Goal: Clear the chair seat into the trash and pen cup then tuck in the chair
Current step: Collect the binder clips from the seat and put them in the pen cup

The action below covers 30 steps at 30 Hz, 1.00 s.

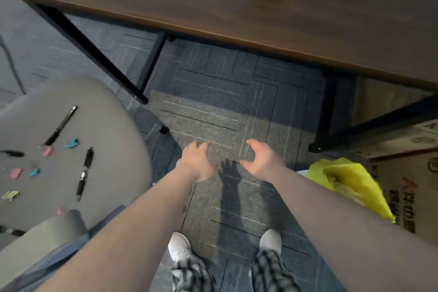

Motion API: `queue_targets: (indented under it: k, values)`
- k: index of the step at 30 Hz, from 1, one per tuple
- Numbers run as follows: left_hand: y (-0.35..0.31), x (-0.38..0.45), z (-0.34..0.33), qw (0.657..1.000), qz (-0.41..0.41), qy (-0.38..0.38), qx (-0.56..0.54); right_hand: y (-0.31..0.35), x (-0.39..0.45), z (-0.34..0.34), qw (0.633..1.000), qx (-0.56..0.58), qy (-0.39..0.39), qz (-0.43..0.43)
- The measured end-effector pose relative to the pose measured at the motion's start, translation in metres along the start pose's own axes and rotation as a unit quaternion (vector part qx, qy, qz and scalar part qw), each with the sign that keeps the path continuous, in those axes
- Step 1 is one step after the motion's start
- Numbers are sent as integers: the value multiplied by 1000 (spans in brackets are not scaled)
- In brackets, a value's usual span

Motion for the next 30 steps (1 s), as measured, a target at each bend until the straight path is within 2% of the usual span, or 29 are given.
queue_targets:
  k: [8, 13, 22, 26, 30]
  values:
    - [124, -42, 87, 997, 24, -71, -27, 163, -1, -43, 994, -61, 29, 83]
    - [216, -60, 120, 992, 93, -85, -25, 238, 6, -75, 985, -104, 38, 129]
    - [343, -76, 111, 983, 168, -55, -53, 310, 32, -169, 965, -178, 111, 157]
    - [380, -78, 103, 980, 183, -37, -71, 337, 36, -201, 951, -207, 106, 202]
    - [410, -85, 103, 975, 192, -61, -89, 365, 36, -219, 947, -216, 92, 221]
Point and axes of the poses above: each hand's wrist, its own x-axis towards the middle knuckle, its own z-axis out of the back of the hand, y = z × x, the point moved 7 cm from there along x, towards the middle knuckle, and after that the axes turned 1 degree about z, right-handed, at the moved point
